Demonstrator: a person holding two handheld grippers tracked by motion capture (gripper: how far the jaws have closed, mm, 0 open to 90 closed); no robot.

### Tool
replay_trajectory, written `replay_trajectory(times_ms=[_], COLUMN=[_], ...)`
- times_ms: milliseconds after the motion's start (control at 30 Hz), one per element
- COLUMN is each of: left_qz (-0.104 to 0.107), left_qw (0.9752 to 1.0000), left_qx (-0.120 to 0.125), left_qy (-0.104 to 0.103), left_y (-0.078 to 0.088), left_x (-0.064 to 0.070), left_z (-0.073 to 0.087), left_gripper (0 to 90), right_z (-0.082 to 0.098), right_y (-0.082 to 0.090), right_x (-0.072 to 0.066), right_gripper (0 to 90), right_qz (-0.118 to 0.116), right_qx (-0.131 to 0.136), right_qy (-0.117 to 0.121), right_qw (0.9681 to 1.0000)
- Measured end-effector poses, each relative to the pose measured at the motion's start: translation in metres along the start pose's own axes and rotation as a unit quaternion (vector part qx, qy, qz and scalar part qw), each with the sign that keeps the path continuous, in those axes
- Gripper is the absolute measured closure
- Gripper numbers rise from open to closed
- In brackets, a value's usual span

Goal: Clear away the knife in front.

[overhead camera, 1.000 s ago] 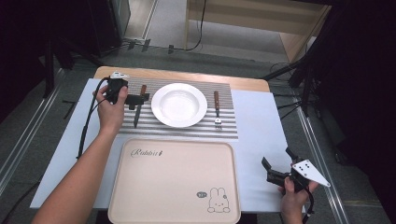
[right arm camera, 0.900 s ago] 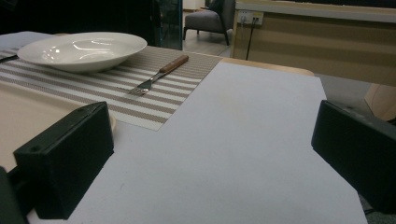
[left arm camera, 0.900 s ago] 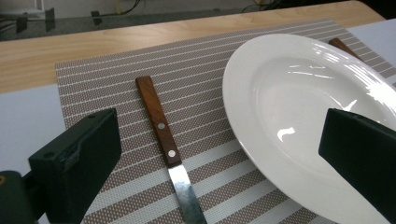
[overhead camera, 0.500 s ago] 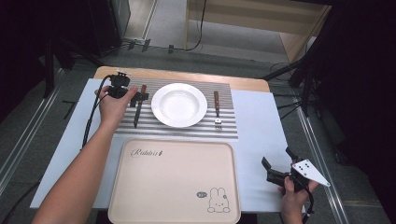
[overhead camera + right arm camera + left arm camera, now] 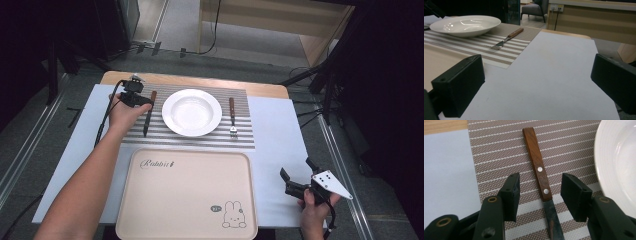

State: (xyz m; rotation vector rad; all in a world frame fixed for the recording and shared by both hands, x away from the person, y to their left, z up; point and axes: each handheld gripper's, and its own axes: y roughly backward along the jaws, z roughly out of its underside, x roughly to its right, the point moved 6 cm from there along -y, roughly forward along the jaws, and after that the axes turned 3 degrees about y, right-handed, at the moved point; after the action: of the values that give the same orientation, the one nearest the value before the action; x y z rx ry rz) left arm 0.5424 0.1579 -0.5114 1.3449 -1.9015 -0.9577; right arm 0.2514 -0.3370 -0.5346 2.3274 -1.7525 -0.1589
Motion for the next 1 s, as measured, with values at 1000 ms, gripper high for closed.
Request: replay_trajectory(times_ms=[1000], left_qz=[-0.037], left_qw=[0.9990], left_qx=[-0.007], left_qy=[-0.023], left_y=[-0.025], left_x=[0.005], left_z=[0.002], left_gripper=[68.6], right_z=[0.001], right_y=[0.000], right_x=[0.000], right_gripper=[0.0], right_qz=[0.007], right_qx=[-0.004], right_qy=[-0.001], right_qw=[1.0000])
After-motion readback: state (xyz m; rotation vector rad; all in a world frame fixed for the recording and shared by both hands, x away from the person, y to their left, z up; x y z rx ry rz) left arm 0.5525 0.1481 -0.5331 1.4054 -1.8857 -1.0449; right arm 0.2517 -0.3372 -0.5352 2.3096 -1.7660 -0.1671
